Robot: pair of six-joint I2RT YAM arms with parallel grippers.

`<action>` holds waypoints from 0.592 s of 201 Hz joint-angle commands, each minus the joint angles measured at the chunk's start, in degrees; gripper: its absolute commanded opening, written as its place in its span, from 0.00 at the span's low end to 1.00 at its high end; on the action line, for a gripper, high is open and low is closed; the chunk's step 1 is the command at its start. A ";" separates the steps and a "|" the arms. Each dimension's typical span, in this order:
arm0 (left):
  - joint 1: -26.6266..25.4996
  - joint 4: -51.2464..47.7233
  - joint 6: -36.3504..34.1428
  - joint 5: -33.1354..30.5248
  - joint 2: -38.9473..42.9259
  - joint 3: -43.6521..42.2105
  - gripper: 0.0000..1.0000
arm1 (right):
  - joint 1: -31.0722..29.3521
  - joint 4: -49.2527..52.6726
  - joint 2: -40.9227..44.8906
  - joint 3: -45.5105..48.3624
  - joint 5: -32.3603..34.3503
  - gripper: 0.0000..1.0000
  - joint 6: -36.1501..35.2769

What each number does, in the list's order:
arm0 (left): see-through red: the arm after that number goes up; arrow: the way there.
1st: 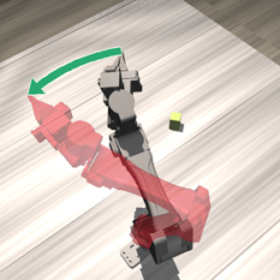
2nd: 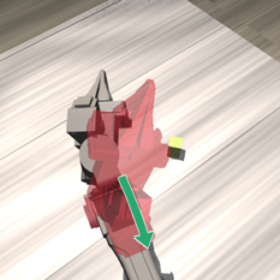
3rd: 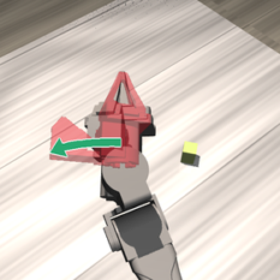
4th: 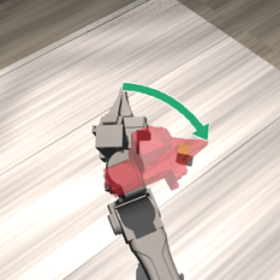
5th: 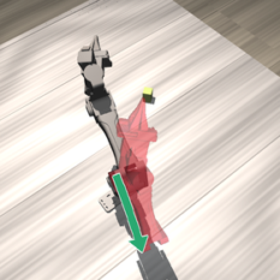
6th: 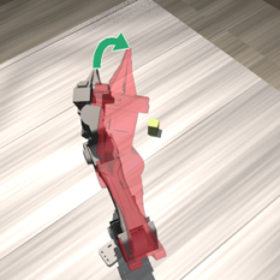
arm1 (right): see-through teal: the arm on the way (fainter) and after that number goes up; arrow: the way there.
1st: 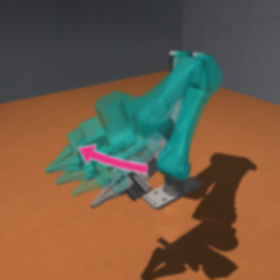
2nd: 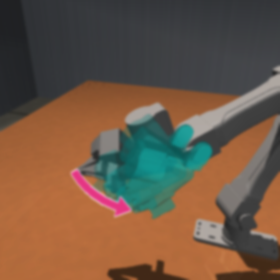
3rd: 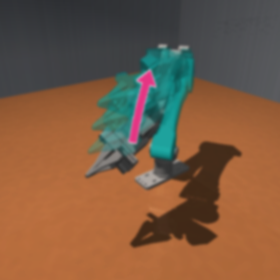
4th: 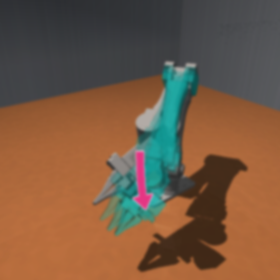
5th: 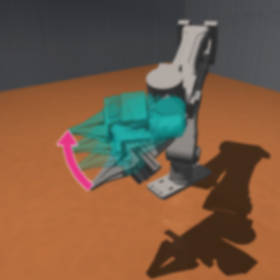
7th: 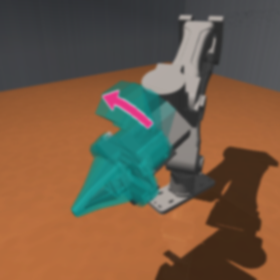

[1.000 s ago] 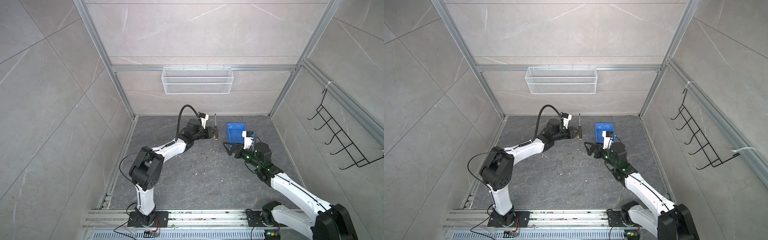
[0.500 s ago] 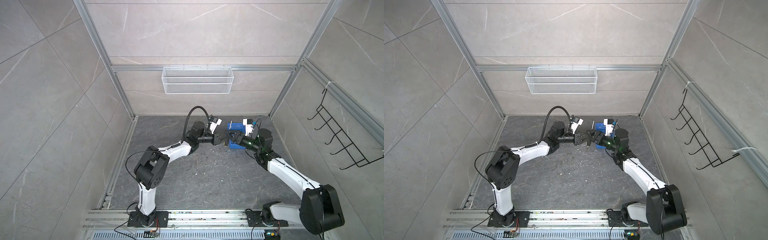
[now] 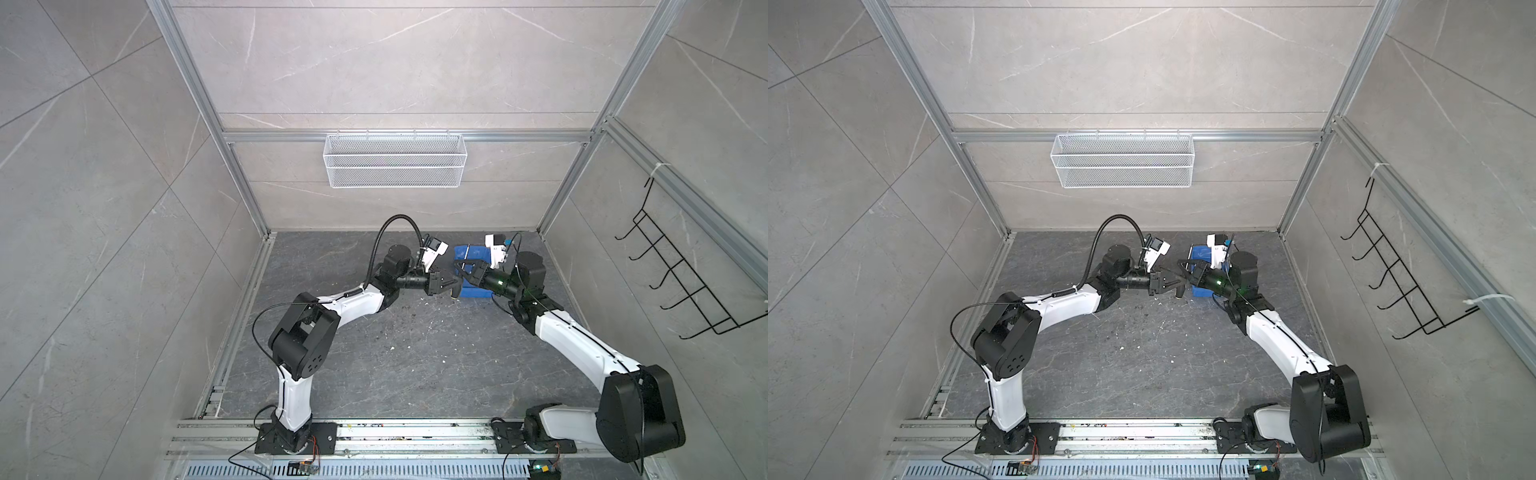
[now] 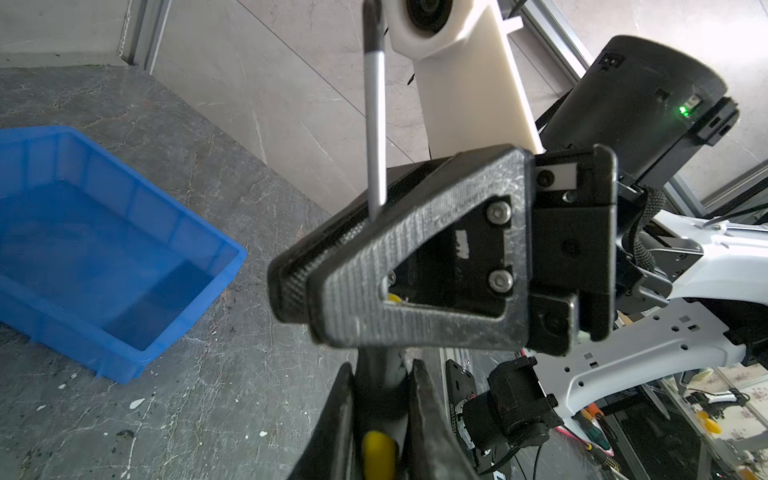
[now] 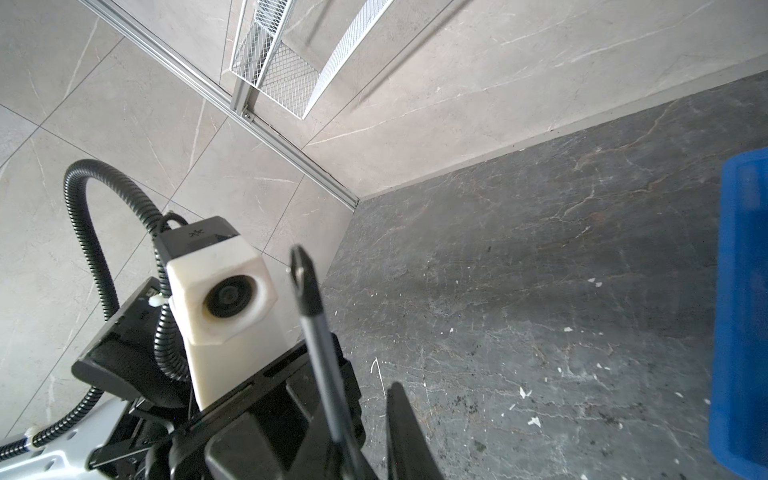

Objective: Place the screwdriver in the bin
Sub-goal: 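Grasp the screwdriver shaft with the right gripper and open the left gripper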

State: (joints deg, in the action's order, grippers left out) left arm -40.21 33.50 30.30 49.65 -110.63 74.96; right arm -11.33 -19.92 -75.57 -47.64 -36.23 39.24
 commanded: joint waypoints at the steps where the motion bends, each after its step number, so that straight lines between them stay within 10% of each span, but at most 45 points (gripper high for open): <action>1: 0.00 1.22 -1.14 0.10 2.60 -0.43 0.28 | 0.12 0.43 0.55 -2.11 1.27 0.00 -2.35; 33: 0.03 1.40 -2.55 -4.33 4.80 -2.59 0.99 | 1.09 4.93 0.59 -3.51 7.05 0.00 -6.15; 119: -0.05 1.54 -19.24 -19.88 17.92 -20.81 1.00 | 3.22 20.95 -14.00 -17.91 26.60 0.00 -23.95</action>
State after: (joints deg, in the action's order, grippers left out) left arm -40.21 33.04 19.03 34.06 -97.51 57.21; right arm -8.36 -4.71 -85.10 -61.71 -16.45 21.43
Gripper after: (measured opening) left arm 0.999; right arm 0.164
